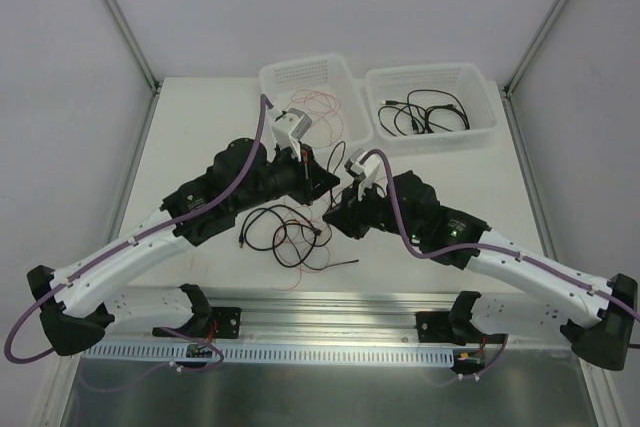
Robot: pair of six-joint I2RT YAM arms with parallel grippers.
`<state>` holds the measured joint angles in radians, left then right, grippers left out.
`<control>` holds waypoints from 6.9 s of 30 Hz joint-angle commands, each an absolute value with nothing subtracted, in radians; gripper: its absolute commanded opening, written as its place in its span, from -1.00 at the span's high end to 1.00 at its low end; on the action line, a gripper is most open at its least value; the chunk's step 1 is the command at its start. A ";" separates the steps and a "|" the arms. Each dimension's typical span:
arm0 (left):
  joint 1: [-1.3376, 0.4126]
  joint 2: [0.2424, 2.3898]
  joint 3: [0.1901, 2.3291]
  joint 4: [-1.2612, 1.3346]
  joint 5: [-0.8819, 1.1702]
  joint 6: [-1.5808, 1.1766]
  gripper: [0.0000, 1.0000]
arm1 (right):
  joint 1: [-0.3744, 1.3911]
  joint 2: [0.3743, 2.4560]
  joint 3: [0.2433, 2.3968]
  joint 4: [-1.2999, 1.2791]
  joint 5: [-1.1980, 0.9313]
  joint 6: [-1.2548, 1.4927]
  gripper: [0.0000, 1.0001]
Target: Untangle the cables
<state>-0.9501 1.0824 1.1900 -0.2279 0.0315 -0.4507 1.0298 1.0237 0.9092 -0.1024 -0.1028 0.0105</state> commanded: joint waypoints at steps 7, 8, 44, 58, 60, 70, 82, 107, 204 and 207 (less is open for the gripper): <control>-0.960 1.012 1.144 -0.141 -0.043 -0.462 0.67 | 1.034 0.963 1.035 -0.251 -0.006 -0.116 0.99; -0.960 1.006 1.141 -0.143 -0.049 -0.454 0.56 | 1.032 0.963 1.046 -0.291 0.039 -0.127 0.99; -0.494 0.940 0.841 -0.357 -0.126 -0.106 -0.98 | 0.312 1.555 1.909 -0.281 0.158 -0.531 0.99; -0.454 1.031 0.779 -0.322 -0.175 -0.069 -0.98 | 0.173 1.870 1.729 -0.298 0.074 -0.284 0.25; -0.454 1.037 0.779 -0.321 -0.176 -0.067 -0.98 | 0.173 1.821 1.712 -0.311 0.069 -0.278 -0.15; -0.454 1.046 0.781 -0.333 -0.169 -0.072 -0.98 | 0.002 1.533 1.393 -0.285 0.063 -0.073 -0.42; -0.453 1.032 0.782 -0.341 -0.156 -0.058 -0.98 | -0.429 1.552 1.006 0.242 -0.503 0.215 -0.42; -0.454 1.140 0.799 -0.350 -0.150 -0.018 -0.98 | -0.437 1.914 1.313 0.074 -0.775 -0.163 -0.57; -0.454 1.085 0.813 -0.388 -0.069 -0.029 -0.98 | -0.221 1.759 1.629 -0.005 -1.005 0.438 0.99; -0.454 1.092 0.811 -0.390 -0.071 -0.029 -0.98 | -0.204 1.818 1.703 0.229 -1.032 0.706 0.99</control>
<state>-0.4572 1.0924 0.7811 -0.3840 -0.0864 -0.0353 -0.2298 1.7763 1.6253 -0.0021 -0.9703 0.3885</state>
